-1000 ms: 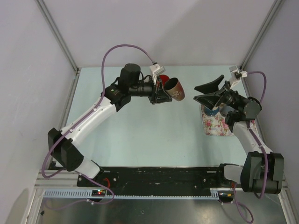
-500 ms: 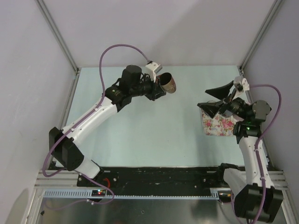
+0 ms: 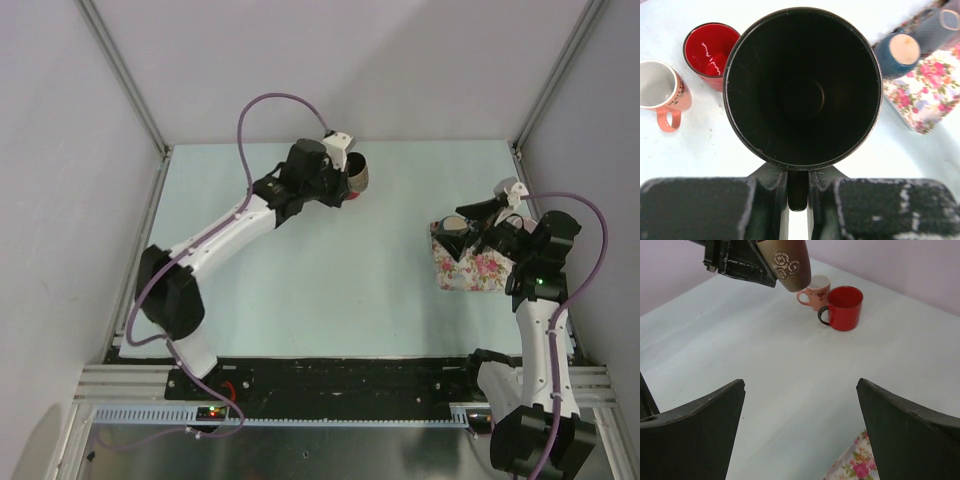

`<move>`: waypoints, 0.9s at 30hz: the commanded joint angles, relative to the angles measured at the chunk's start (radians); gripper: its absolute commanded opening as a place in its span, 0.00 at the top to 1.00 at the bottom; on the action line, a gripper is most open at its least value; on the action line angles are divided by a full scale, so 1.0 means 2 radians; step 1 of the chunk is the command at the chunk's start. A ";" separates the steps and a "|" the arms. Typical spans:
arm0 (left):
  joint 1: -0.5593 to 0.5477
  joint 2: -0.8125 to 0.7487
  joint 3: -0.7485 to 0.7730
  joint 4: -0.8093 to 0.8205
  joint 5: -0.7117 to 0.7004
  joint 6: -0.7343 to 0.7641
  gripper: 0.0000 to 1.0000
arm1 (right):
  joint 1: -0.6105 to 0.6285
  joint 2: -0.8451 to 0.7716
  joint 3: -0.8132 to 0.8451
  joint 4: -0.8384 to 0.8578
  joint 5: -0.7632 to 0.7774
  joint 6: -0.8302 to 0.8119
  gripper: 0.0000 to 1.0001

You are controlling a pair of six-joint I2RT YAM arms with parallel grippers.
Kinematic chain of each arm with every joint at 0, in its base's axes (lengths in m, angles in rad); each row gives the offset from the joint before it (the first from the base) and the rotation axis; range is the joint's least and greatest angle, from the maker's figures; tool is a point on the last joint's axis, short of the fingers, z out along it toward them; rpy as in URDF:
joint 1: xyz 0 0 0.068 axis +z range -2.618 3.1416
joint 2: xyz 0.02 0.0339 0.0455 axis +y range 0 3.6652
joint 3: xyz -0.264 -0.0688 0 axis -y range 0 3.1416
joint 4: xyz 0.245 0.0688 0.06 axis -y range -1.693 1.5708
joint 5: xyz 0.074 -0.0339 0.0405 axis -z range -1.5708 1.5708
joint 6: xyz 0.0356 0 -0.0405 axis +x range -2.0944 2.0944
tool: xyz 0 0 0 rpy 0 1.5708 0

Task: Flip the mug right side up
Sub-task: Turn over the cup on the tray.

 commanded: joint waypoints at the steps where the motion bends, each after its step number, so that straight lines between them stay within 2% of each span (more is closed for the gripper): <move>1: -0.004 0.040 0.049 0.028 -0.050 0.015 1.00 | -0.023 -0.006 0.021 -0.045 -0.016 -0.053 0.00; 15: 0.002 0.161 0.154 0.029 -0.088 0.009 1.00 | -0.020 -0.020 0.016 -0.228 -0.074 -0.298 0.01; 27: 0.005 0.219 0.206 0.028 -0.118 0.002 1.00 | -0.002 -0.007 0.004 -0.211 -0.045 -0.302 0.01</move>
